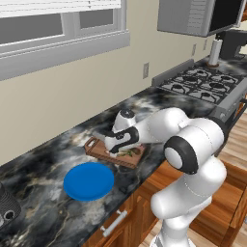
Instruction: Pick up the knife from the drawer and place it on the cutting board. Then place the meat from the plate to the cutting board.
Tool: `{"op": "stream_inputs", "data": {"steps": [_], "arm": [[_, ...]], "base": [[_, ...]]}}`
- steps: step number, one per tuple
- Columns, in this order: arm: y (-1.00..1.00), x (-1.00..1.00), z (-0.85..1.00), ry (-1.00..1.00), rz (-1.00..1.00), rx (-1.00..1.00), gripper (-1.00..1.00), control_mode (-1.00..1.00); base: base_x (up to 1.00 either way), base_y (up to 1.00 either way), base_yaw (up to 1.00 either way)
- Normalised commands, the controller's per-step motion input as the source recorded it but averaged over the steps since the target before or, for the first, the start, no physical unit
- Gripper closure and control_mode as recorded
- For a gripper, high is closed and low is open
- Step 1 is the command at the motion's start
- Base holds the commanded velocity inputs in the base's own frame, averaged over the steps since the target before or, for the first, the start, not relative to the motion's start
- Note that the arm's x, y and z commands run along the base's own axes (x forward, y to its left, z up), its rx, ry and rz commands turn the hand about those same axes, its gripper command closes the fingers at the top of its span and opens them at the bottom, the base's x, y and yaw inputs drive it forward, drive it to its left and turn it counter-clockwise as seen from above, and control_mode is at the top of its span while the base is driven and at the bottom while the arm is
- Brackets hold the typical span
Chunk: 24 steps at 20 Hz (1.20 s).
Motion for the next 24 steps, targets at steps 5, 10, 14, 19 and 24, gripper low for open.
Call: {"op": "stream_inputs", "data": {"steps": [5, 10, 14, 19, 24], "arm": [[0.00, -0.20, 0.12, 0.00, 0.00, 0.00, -1.00, -1.00], [-0.01, -0.96, 0.85, -0.15, 0.00, 0.00, -1.00, -1.00], [0.00, -0.89, 1.00, -0.16, -0.03, 0.00, -1.00, -1.00], [-0.08, -0.95, 1.00, -0.19, -0.10, -0.01, -1.00, -1.00], [-0.50, -1.00, 1.00, -0.20, -0.15, 0.00, -1.00, -1.00]], "base": [[0.00, 0.00, 0.00], [0.00, 0.00, 0.00], [0.00, 0.00, 0.00], [0.00, 0.00, 0.00], [0.00, 0.00, 0.00]]}}
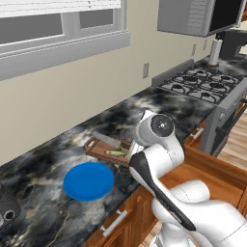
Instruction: Pick up the knife from the drawer and place it on the cutting board. Then place the meat from the plate to the cutting board.
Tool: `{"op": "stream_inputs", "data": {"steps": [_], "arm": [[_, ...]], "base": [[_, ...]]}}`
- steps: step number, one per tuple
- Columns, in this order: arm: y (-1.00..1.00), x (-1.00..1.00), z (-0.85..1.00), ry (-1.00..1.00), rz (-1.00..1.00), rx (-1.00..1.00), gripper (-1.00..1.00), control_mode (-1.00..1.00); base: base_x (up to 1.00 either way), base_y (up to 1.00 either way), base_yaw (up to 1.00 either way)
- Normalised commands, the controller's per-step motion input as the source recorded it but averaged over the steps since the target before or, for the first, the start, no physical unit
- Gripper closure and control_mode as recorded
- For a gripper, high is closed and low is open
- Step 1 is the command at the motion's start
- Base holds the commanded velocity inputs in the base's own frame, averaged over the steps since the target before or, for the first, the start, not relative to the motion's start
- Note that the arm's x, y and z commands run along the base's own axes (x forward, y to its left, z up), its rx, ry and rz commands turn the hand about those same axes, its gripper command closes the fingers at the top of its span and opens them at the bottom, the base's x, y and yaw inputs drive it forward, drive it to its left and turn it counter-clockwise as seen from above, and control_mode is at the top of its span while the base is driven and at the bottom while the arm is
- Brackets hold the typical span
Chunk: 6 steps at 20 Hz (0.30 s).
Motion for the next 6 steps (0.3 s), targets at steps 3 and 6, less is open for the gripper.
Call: {"op": "stream_inputs", "data": {"steps": [3, 6], "arm": [[-0.46, -1.00, 1.00, -0.19, -0.18, 0.00, -1.00, -1.00], [-0.71, -1.00, 1.00, -0.14, -0.20, 0.02, -1.00, -1.00]], "base": [[0.00, 0.00, 0.00], [0.00, 0.00, 0.00]]}}
